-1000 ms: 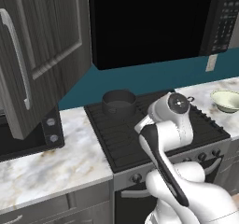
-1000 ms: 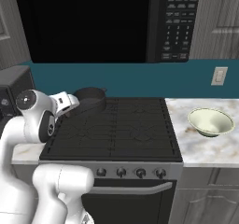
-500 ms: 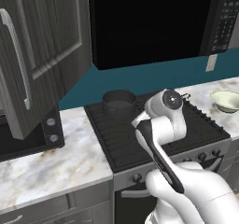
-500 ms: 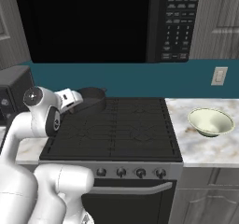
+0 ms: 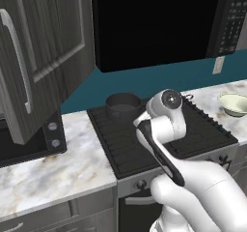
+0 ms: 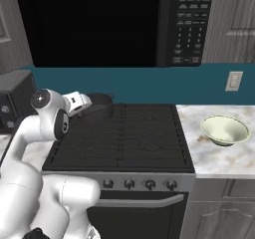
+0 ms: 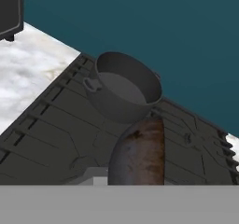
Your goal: Open the cabinet and move the ladle to the pot. Then close the cabinet.
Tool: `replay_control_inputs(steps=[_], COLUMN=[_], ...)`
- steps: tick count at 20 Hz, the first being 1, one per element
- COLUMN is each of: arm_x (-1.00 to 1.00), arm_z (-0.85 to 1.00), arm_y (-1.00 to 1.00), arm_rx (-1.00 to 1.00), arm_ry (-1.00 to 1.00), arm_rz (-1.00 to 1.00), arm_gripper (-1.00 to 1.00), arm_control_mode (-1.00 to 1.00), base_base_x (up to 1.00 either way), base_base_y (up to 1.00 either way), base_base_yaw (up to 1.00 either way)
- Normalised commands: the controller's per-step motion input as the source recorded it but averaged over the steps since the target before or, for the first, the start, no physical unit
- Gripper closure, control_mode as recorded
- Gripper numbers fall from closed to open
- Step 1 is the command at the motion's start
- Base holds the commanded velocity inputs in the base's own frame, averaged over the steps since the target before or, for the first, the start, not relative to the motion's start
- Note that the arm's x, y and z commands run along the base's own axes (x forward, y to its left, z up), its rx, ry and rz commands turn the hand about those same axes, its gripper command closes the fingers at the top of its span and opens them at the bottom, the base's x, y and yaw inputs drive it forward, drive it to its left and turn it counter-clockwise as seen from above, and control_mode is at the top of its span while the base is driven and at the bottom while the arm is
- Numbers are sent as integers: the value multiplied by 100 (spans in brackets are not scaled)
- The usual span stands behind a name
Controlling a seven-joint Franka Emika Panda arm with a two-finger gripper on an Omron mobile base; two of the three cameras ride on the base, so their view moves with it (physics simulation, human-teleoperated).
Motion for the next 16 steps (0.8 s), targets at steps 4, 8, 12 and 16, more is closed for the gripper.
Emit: replay_control_inputs(steps=[4,8,12,16], arm_x=[33,35,35,35], arm_z=[-5,-4,-4,-4], arm_y=[0,0,0,3], arm_rx=[0,0,0,0], arm_ry=[0,0,0,0], arm_rz=[-2,-3,-2,-2], arm_gripper=[100,100,100,100], arm_control_mode=[-100,-100,-100,-100], base_base_x=[0,0,0,0], base_base_y=[0,0,0,0], base_base_yaw=[0,0,0,0])
